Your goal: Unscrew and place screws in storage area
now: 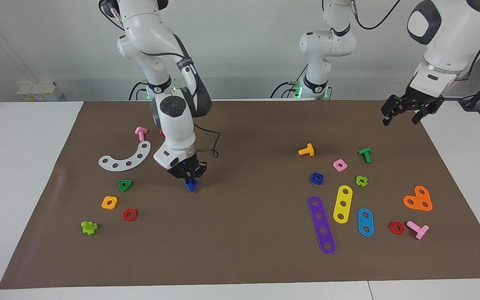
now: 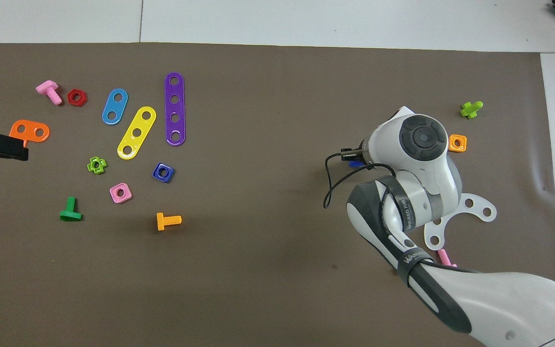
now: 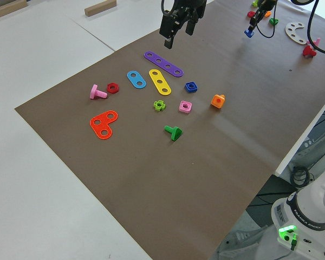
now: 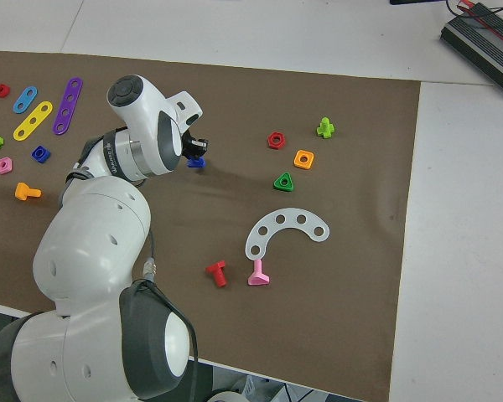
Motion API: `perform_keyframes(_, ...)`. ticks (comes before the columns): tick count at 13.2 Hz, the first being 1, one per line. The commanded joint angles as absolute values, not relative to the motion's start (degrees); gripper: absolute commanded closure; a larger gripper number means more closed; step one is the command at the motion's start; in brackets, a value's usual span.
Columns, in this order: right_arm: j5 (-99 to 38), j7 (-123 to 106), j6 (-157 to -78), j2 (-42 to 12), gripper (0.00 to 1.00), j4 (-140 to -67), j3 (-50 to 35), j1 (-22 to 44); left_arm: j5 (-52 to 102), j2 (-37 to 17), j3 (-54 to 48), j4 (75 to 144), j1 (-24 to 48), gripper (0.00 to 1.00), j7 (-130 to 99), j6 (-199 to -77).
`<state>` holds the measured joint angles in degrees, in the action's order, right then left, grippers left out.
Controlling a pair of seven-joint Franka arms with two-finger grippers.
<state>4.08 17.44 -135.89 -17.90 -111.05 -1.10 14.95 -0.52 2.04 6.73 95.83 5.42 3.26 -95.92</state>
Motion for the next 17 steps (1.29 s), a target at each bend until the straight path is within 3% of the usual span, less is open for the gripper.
perform_keyframes(1, 5.01, 14.86, -137.64, -18.28, 1.00, -111.53, -1.76, 10.47, -1.76, 1.75, 4.42, 93.43, 4.06, 0.00, 2.72, -92.12)
perform_keyframes(4, 5.10, 13.97, -137.99, -20.21, 1.00, -110.22, -1.67, 7.48, -1.23, 0.79, -2.45, 88.08, -1.75, 0.00, 2.55, -87.90)
perform_keyframes(8, 5.45, 13.97, -137.55, -20.57, 1.00, -110.21, -1.50, 5.36, -0.97, 1.85, -2.64, 91.14, -1.67, 0.00, 2.64, -89.12)
perform_keyframes(9, 5.45, 14.24, -137.20, -20.57, 0.42, -110.21, -1.49, 5.27, -0.97, 2.02, -2.64, 91.66, -1.32, 0.00, 2.72, -89.12)
perform_keyframes(10, 5.45, 14.67, -136.94, -20.22, 0.00, -110.21, -1.41, 5.36, -0.97, 2.02, -2.64, 91.76, -0.88, 0.00, 3.16, -89.30)
perform_keyframes(17, 5.10, 14.50, -126.06, -9.16, 0.00, -107.94, -1.41, 5.19, -0.97, 2.72, -2.11, 93.34, -1.49, 0.00, 2.72, -91.93)
